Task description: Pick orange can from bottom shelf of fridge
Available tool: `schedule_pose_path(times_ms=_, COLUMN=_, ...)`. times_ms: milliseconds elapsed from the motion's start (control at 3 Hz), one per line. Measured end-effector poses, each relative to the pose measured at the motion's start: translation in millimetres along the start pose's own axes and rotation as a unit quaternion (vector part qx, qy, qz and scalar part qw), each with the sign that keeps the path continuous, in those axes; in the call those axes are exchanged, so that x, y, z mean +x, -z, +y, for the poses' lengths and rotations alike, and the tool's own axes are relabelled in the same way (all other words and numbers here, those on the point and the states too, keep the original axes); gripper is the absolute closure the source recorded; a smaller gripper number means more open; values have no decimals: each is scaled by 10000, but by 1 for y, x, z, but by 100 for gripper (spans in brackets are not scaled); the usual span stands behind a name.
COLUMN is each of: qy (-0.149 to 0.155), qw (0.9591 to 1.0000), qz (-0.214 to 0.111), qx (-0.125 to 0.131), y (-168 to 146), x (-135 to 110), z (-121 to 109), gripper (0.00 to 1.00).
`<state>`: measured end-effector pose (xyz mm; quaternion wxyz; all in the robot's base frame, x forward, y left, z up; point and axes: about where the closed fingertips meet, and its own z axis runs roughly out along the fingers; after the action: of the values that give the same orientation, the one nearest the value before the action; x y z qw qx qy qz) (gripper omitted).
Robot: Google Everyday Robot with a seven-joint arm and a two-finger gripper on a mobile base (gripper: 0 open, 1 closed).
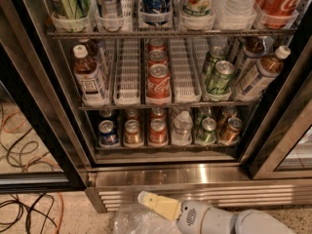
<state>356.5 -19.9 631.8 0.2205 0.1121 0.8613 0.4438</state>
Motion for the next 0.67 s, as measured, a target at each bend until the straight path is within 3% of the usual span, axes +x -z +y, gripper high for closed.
schedule_pose_path(times_ms=333, qy=720, qw=9965, qz=-413, qx=114, y=4, x=6, z=-2, gripper=0)
schedule_pose_path(times_ms=667, qy=2108, qw=9711, qz=-1074, qx=299, y=7, x=13, z=5, gripper=0)
